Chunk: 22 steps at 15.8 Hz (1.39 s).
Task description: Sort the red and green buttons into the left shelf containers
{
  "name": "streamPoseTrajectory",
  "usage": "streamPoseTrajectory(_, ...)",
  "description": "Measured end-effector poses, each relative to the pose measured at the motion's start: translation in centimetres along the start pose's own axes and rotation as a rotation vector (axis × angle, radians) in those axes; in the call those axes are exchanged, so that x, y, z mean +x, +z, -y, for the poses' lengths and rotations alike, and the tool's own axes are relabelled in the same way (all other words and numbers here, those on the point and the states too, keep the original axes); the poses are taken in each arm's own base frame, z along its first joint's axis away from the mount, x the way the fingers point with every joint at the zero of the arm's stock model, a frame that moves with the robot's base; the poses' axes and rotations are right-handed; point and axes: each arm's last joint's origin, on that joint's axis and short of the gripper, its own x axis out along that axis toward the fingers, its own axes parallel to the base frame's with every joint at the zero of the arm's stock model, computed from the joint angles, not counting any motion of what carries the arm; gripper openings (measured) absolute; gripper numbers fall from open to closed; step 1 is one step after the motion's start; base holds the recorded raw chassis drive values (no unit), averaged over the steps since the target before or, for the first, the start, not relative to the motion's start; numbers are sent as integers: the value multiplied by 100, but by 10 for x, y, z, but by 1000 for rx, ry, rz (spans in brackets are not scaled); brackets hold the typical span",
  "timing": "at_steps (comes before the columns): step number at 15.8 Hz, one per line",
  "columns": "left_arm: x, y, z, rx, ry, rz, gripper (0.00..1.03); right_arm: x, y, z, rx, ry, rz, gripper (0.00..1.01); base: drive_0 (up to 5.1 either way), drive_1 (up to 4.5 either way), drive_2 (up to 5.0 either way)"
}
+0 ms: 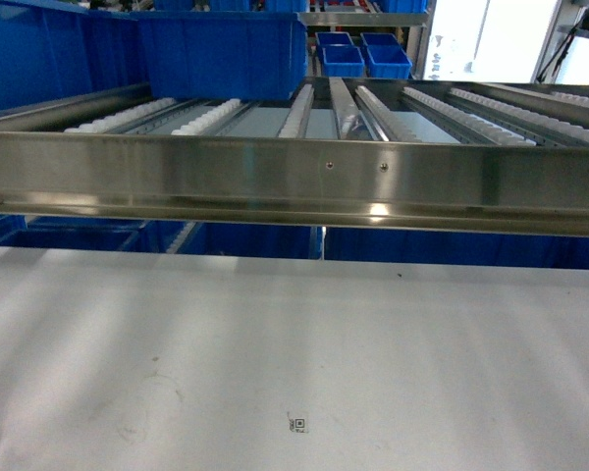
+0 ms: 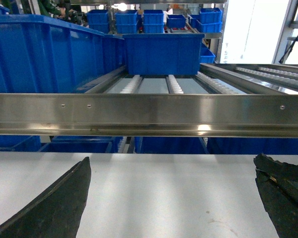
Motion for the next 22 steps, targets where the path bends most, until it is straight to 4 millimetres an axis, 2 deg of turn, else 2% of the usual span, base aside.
streamPoseTrajectory(5,11,4,-7,-22,19,17,98,23,-4,0,-39,-32,-50,98,0,0,0)
streamPoseTrajectory(9,36,-1,-6,-25,-32,-55,98,49,-14,4,-64,-22,-178,98,0,0,0)
streamPoseTrajectory(10,56,3,0,-3,-101,-104,98,66,-14,8,-78,-23,-214,98,0,0,0)
streamPoseTrajectory(11,108,-3,4,-3,-158,-294,98,103,-30,13,-89,38,-433,98,0,0,0)
streamPoseTrajectory(12,129,-13,5,-15,-165,-380,98,125,-35,13,-106,89,-535,98,0,0,0)
streamPoseTrajectory(14,138,-10,8,-22,-188,-378,98,148,-30,19,-100,92,-566,98,0,0,0)
streamPoseTrajectory(16,138,-8,10,-28,-200,-370,98,160,-34,29,-80,96,-627,98,0,0,0)
streamPoseTrajectory(19,138,-8,9,-29,-197,-371,98,163,-48,39,-18,161,-755,98,0,0,0)
streamPoseTrajectory(22,138,-8,9,-29,-198,-371,98,162,-54,48,30,181,-801,98,0,0,0)
